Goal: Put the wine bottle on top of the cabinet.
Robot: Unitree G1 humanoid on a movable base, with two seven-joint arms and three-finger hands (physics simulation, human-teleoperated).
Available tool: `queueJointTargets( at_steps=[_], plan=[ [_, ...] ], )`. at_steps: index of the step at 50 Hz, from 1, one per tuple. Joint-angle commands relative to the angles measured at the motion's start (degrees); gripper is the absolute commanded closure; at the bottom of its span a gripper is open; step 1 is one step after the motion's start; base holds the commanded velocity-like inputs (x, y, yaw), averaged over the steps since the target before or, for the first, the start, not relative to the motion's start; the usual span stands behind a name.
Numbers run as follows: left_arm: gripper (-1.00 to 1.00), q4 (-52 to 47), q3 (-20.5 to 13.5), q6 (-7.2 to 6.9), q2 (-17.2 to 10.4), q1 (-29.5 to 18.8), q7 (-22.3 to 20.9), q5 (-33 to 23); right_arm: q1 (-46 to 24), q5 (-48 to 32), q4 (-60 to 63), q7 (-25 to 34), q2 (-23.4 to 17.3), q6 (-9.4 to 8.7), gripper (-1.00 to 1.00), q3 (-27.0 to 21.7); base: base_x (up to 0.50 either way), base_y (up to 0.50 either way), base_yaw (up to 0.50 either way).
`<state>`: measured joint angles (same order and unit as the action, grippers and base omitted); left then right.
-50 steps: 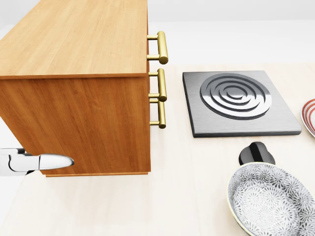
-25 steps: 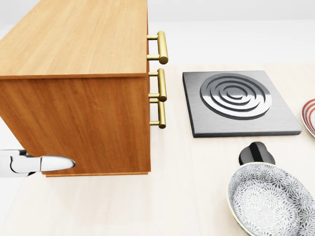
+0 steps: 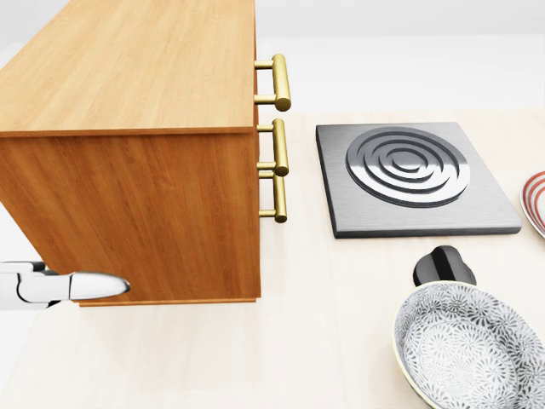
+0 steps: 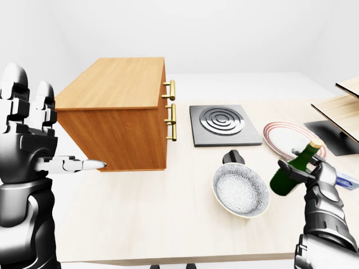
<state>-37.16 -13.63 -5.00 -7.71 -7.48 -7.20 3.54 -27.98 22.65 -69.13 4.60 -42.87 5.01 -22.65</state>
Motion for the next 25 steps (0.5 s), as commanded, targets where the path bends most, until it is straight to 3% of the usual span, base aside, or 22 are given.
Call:
queueJointTargets(
  at_steps=[1,15,21,22,25],
  plan=[
    [-1.00,-0.5,0.0,0.00,0.1,0.4,-0.2,0.1,-1.6,1.7,-0.8,0.5,0.7,-0.01,0.89,1.2,0.00,0.00,0.00],
    [-1.00,-0.1,0.1,0.00,0.2,0.5,-0.5,0.0,-1.4,1.9,4.5,0.2,0.0,-0.01,0.89,0.7,0.00,0.00,0.00],
    [-1.00,-0.3,0.1,0.00,0.2,0.4,-0.4,0.0,1.8,2.1,18.8,-1.6,-1.2,-0.01,0.89,-1.5,0.00,0.00,0.00],
    [-1.00,-0.4,0.2,0.00,0.2,0.4,-0.4,0.0,2.4,2.0,21.7,-2.0,-1.3,-0.64,0.89,-2.2,0.00,0.00,0.00],
    [-1.00,-0.8,0.2,0.00,0.2,0.3,-0.4,0.1,4.4,2.0,32.4,-3.1,-1.8,-7.37,0.89,-5.0,0.00,0.00,0.00]
  ],
)
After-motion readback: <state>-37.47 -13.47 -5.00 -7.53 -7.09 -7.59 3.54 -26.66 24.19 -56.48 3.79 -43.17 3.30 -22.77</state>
